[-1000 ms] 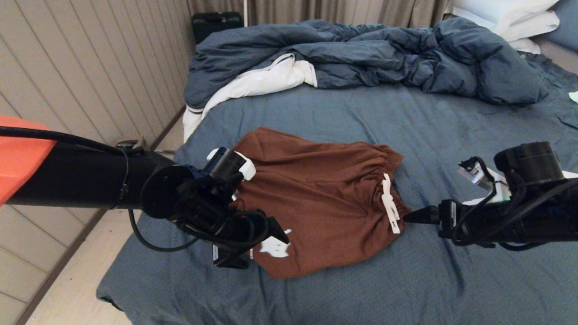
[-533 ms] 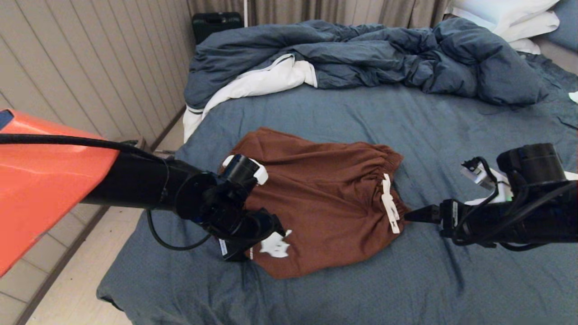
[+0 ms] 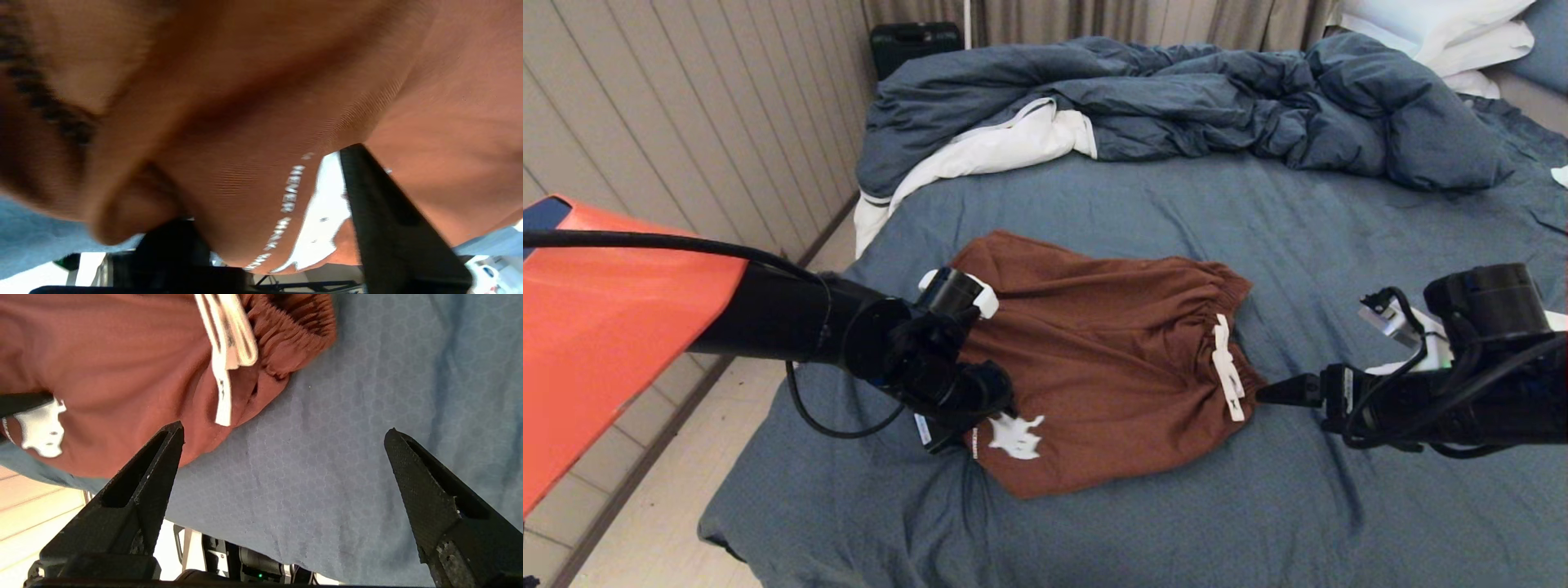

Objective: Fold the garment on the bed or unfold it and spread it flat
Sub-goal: Fold the brown shorts

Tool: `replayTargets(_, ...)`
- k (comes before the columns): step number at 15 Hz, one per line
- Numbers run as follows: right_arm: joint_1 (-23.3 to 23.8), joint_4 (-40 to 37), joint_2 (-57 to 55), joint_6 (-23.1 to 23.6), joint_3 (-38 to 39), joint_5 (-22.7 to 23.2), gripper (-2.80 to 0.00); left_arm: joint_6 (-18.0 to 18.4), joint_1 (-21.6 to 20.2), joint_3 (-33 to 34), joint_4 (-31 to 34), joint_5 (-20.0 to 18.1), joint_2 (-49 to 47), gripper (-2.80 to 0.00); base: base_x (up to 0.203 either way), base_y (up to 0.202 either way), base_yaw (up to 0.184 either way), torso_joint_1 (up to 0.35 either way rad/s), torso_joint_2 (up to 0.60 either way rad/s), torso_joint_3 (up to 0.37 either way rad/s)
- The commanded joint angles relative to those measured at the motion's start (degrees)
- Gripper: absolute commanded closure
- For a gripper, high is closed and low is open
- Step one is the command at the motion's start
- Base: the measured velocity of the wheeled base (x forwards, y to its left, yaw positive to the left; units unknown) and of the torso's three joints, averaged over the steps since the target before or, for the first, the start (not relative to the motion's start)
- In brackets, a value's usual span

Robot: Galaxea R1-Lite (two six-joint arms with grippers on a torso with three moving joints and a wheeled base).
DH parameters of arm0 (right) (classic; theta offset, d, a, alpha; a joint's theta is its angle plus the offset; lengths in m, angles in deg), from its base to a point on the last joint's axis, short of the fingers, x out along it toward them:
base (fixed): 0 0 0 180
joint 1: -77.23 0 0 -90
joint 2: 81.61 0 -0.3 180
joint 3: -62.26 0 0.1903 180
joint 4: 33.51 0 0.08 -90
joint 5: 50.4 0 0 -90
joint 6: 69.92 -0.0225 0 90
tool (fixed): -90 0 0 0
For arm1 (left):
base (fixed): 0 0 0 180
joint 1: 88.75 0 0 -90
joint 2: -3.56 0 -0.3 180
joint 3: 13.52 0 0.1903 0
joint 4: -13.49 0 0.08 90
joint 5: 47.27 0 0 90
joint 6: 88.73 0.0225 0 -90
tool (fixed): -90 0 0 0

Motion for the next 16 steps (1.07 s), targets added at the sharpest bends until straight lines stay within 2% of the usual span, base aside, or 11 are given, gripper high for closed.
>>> replayTargets(1, -0.13, -0.03, 0.61, -0.10, 0.19, 0.14, -2.80, -0.42, 0.06, 0.67, 0.13, -0.11, 1.38, 0.00, 0.000, 0.000, 0.000, 0.000, 0.00, 0.000)
replayTargets(5, -0.13, 0.14, 0.48, 0.06, 0.54, 0.23, -2.80, -0.16, 0.06, 1.26, 5.52, -0.72, 3.12, 0.00, 0.000, 0.000, 0.000, 0.000, 0.00, 0.000)
replayTargets(9, -1.13, 5.53, -4.95, -0.45, 0.54, 0.06, -2.80, 0.35, 0.06, -1.64, 5.97, -0.63, 4.86, 0.00, 0.000, 0.000, 0.000, 0.000, 0.00, 0.000)
replayTargets(11, -3.64, 6.28, -5.82, -1.22, -0.16, 0.12, -2.80, 0.44, 0.06, -3.43, 7.89, -0.68, 4.99, 0.00, 0.000, 0.000, 0.000, 0.000, 0.00, 0.000)
replayTargets(16, -5.58, 11.57, -10.94, -2.73, -2.39, -0.21, -2.80, 0.19, 0.06, -3.54, 8.83, -0.72, 5.07, 0.00, 0.000, 0.000, 0.000, 0.000, 0.00, 0.000)
